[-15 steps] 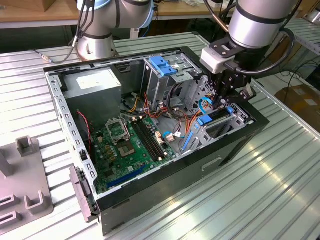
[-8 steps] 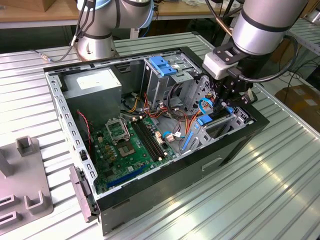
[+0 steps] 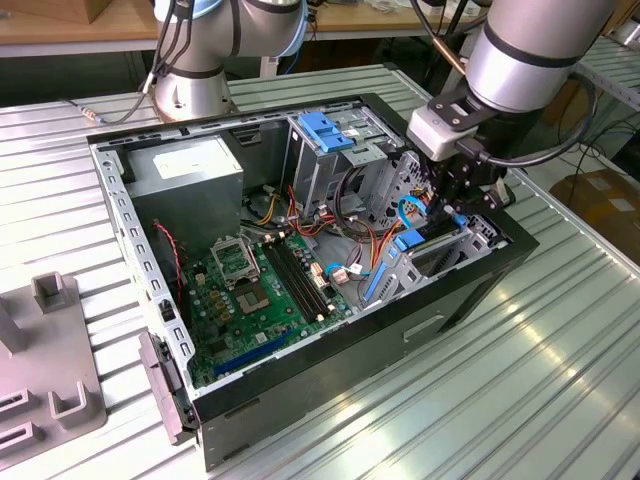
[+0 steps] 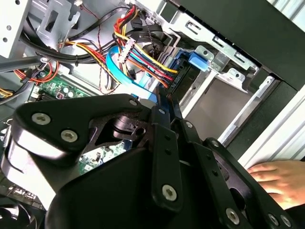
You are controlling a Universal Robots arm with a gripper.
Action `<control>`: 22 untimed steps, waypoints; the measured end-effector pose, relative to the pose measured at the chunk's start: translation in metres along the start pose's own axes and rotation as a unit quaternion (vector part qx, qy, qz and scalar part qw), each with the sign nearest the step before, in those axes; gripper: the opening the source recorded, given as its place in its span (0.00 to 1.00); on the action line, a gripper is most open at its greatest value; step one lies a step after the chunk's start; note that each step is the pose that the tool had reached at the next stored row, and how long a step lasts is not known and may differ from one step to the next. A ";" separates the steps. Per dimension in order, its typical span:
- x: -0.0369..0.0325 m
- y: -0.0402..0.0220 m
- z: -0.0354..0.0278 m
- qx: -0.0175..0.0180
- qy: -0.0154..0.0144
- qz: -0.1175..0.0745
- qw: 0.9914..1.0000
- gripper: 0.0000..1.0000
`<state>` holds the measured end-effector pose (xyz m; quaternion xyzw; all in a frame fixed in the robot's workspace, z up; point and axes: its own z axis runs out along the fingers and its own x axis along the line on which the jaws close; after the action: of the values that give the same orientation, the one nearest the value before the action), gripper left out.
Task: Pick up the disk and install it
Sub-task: 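Insert the second disk wire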
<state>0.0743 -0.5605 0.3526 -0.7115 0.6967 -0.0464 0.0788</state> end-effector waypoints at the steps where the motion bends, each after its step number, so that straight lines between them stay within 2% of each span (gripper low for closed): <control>1: 0.0001 0.0000 0.0008 0.000 0.000 0.000 1.000 0.16; 10: 0.0038 -0.0001 0.0028 0.000 0.000 0.000 1.000 0.16; 14: 0.0047 -0.0002 0.0032 0.000 -0.001 0.000 1.000 0.16; 15: 0.0049 -0.0003 0.0034 0.000 -0.003 0.000 1.000 0.16; 16: 0.0056 -0.0007 0.0036 0.000 -0.007 0.001 1.000 0.16; 18: 0.0067 -0.0008 0.0039 0.000 -0.011 0.002 1.000 0.16; 20: 0.0076 -0.0008 0.0042 0.000 -0.012 0.002 1.000 0.16; 22: 0.0087 -0.0007 0.0045 0.000 -0.016 0.003 1.000 0.16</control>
<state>0.0761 -0.5690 0.3480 -0.7102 0.6974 -0.0352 0.0901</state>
